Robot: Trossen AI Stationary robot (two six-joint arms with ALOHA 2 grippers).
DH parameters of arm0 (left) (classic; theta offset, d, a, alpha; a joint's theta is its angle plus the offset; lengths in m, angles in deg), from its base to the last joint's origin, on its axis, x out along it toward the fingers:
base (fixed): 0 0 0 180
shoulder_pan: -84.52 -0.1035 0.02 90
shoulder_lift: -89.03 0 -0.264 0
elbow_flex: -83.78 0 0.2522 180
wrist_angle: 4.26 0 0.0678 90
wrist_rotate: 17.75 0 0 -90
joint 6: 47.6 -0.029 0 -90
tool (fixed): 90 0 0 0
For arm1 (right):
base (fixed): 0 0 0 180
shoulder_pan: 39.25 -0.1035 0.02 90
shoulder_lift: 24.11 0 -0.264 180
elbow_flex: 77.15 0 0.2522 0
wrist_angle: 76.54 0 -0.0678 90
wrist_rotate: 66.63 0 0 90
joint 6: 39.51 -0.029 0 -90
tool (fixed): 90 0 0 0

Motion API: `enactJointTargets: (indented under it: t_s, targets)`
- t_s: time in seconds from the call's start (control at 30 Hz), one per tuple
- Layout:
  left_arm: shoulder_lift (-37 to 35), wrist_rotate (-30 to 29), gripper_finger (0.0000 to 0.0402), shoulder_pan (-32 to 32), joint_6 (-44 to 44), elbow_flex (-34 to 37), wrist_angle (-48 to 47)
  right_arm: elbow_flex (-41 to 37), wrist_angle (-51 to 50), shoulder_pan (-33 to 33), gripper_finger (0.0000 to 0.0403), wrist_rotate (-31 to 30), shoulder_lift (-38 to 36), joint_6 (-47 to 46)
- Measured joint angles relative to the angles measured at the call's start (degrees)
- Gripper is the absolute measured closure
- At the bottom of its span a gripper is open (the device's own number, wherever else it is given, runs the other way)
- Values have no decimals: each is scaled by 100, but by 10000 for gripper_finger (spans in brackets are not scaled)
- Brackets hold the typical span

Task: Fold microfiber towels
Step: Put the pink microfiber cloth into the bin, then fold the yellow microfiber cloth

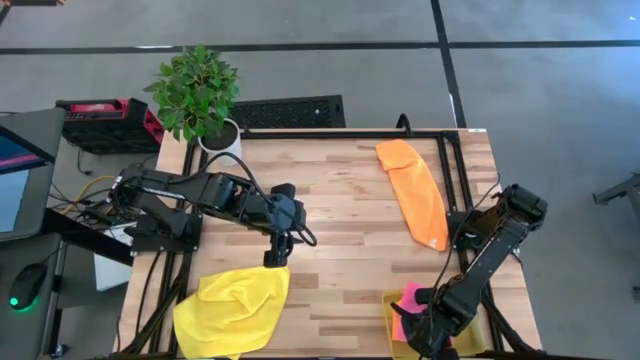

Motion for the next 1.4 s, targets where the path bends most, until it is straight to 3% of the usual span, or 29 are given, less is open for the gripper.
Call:
enactJointTargets:
  t_s: [0.13,0.3,0.53,0.77,0.97,1.2,1.4]
  targets:
    - [0,0,252,0,2,0,0,0,1,5,237,99,0,-79]
    - [0,0,252,-2,3,0,-6,0,1,154,183,762,-3,-208]
    - [0,15,252,27,737,0,-702,0,-414,217,159,849,-462,-302]
    - [0,9,252,377,2120,4,-1585,0,-1297,560,158,-423,-1673,-591]
    - [3,-275,252,951,3609,344,-1757,0,-1328,1232,158,-1663,-2670,-460]
    - [7,305,252,1549,5267,1286,-1165,0,-1121,2076,158,-2031,-3446,917]
    - [2,348,252,1768,6057,2143,154,0,-594,2715,158,-2024,-3780,2357]
